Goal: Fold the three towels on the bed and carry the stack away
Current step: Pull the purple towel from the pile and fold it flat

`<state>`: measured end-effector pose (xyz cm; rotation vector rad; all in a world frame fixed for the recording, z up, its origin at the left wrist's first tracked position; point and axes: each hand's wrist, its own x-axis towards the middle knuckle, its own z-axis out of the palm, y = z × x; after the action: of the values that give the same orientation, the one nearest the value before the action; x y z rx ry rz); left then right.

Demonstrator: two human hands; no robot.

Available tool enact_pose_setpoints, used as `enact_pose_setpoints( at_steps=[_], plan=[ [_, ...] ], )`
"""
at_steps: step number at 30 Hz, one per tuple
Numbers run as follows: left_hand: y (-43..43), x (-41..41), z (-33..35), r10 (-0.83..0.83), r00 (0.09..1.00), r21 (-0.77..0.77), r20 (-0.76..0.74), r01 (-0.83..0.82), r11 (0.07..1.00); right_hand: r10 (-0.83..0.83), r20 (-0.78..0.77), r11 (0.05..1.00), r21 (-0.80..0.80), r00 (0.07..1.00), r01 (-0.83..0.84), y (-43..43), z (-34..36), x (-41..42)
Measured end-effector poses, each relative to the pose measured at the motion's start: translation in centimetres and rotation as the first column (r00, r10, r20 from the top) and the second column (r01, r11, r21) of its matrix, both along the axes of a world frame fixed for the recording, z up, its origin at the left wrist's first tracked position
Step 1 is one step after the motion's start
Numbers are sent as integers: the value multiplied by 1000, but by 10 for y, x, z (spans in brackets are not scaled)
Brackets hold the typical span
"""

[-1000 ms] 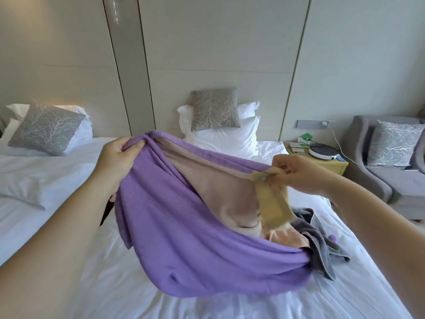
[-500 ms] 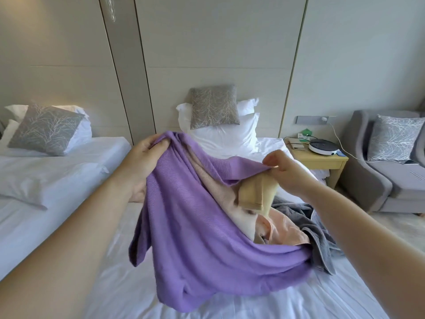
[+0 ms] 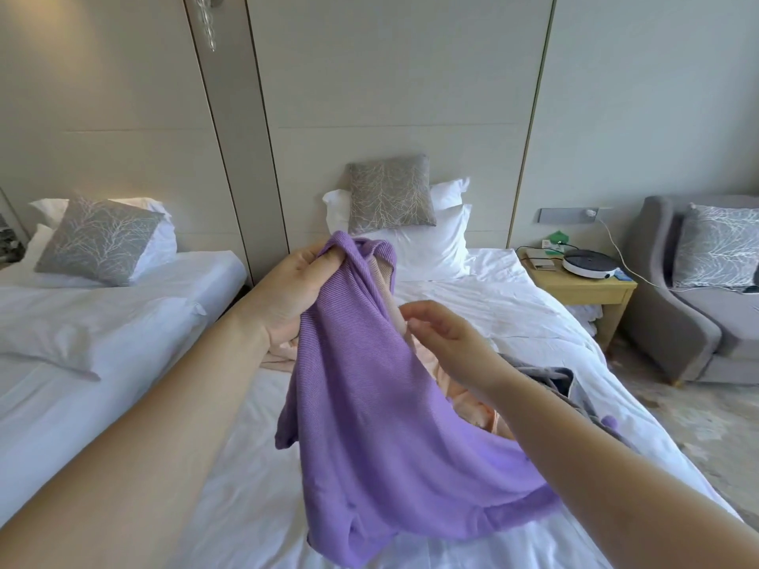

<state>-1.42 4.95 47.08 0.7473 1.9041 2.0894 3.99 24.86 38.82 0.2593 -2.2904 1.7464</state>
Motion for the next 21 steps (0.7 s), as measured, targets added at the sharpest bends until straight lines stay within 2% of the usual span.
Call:
enact_pose_setpoints(
  at_steps=[2,6,10,14,15,16,18,20,21],
  plan=[
    [-1,-1,0,-29,999,-16,-37,28,999,67,-46,994,-78,997,-70,-8,13,-3],
    [-5,-1,0,-86,993,-23,-75,84,996,165,-66,980,-97,984,-171,-17,28,-7],
    [-16,-9,-1,2,999,17,-52,-1,1000,86,-83,984,-148,993,-98,-5,36,-6],
    [-25,-17,-2,91,994,-46,-59,-94,995,3,-116,998,57,993,4,14,35,-3],
    [-25,-18,-3,117,987,-86,-108,-126,988,-30,-151,999,32,988,35,16,35,-3],
    [-24,-18,-2,140,971,-134,-195,-167,977,-58,-172,997,-59,983,49,16,38,-2],
    [-20,-17,1,166,898,-220,-409,-273,937,-62,-206,977,-213,976,17,17,45,-1],
    [-16,-17,3,148,824,-303,-548,-360,883,-46,-238,987,-162,970,7,14,53,-1],
    [-15,-16,3,113,831,-340,-545,-343,876,-23,-231,992,-124,973,-7,13,55,-2]
  ],
)
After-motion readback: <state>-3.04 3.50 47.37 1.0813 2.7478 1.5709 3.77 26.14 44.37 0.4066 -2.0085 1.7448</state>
